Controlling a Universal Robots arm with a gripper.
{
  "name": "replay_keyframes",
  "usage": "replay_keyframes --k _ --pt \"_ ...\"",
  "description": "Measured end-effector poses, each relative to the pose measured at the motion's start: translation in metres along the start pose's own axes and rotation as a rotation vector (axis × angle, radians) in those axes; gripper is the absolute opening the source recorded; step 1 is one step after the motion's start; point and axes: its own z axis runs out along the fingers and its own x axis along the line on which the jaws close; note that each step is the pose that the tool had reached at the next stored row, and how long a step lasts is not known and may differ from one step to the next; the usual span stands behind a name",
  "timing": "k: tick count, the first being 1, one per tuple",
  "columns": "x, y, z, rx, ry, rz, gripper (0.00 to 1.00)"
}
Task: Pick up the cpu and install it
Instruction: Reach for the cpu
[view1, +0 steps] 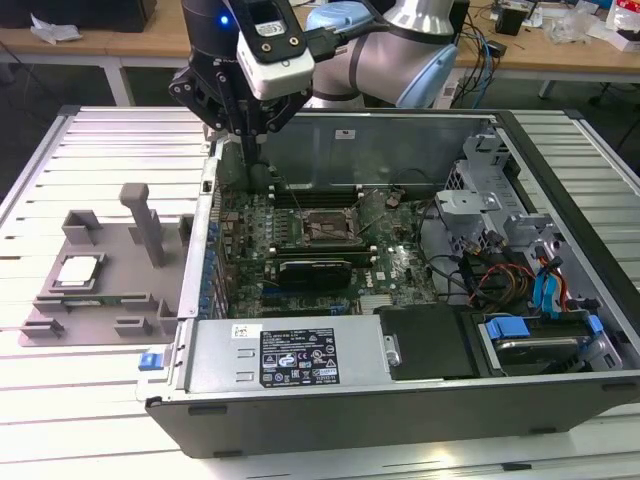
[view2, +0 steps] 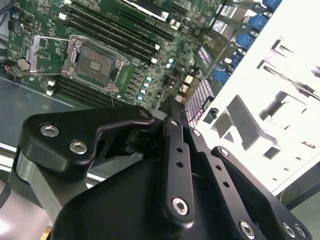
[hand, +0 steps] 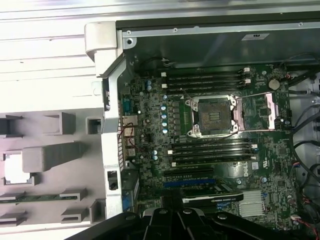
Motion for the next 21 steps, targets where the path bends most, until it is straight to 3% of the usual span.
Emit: replay_keyframes --k 14,21 --pt "0.014 -0.0002 -0.0004 0.0001 0.0 0.0 0.11" --pt "0.0256 0.0 -0.0006 0.0 0.0 0.0 0.11"
